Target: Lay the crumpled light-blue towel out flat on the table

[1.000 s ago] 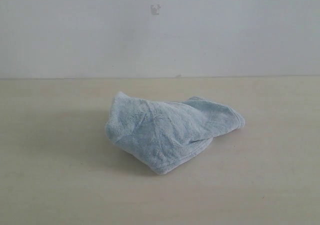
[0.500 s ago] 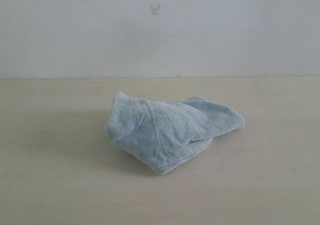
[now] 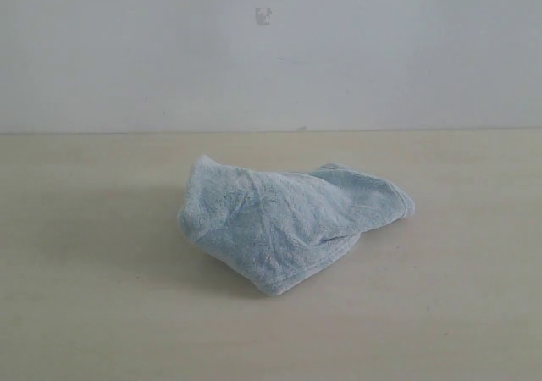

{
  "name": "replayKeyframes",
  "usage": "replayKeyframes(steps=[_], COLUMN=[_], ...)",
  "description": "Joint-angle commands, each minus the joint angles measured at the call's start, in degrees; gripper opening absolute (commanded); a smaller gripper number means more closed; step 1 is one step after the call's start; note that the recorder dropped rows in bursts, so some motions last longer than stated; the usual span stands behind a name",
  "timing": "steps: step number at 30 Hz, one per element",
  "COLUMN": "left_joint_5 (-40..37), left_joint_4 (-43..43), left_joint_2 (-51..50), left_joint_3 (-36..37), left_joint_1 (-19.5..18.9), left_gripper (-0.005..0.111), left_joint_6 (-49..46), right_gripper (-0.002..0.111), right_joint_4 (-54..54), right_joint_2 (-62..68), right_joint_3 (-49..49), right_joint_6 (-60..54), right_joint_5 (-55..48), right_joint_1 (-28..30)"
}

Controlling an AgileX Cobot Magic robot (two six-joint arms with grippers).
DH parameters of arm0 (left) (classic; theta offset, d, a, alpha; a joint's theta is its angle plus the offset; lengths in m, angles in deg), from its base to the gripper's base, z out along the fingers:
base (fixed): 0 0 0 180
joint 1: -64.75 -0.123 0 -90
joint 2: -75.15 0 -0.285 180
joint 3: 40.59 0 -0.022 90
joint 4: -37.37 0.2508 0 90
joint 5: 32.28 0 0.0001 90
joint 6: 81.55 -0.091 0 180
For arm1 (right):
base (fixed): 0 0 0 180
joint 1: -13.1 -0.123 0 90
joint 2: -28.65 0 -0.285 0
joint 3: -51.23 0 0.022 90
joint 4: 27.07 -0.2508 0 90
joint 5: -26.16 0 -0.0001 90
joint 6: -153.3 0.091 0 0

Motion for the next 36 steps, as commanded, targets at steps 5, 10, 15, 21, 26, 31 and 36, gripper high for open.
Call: replayKeyframes(steps=[5, 10, 15, 21, 26, 31, 36], left_joint_5=[0.8, 0.8, 0.8, 0.8, 0.8, 0.8, 0.8], left_joint_4=[-0.5, -0.5, -0.5, -0.5, -0.5, -0.5, -0.5], left_joint_2=[0.1, 0.1, 0.1, 0.1, 0.1, 0.1, 0.1], left_joint_3=[0.1, 0.1, 0.1, 0.1, 0.1, 0.1, 0.1], left_joint_1=[0.2, 0.2, 0.2, 0.2, 0.2, 0.2, 0.2], left_gripper=[0.004, 0.004, 0.004, 0.004, 0.004, 0.004, 0.004], left_joint_6=[0.0, 0.0, 0.0, 0.0, 0.0, 0.0, 0.0], right_gripper=[0.001, 0.001, 0.001, 0.001, 0.001, 0.001, 0.001], right_joint_4=[31.6, 31.6, 31.6, 31.6, 23.1, 17.8, -1.3], right_joint_2=[9.6, 19.9, 30.8, 45.5, 62.1, 80.9, 85.6], right_joint_3=[-7.8, -2.7, 1.4, 1.6, 0.4, -14.5, -24.9], right_joint_6=[-28.4, -30.2, -30.6, -30.7, -20.9, -21.4, -44.6], right_joint_5=[-43.4, -37.8, -28.2, -28.1, -34.8, -66.7, -81.0], right_joint_1=[0.0, 0.0, 0.0, 0.0, 0.0, -0.1, -2.5])
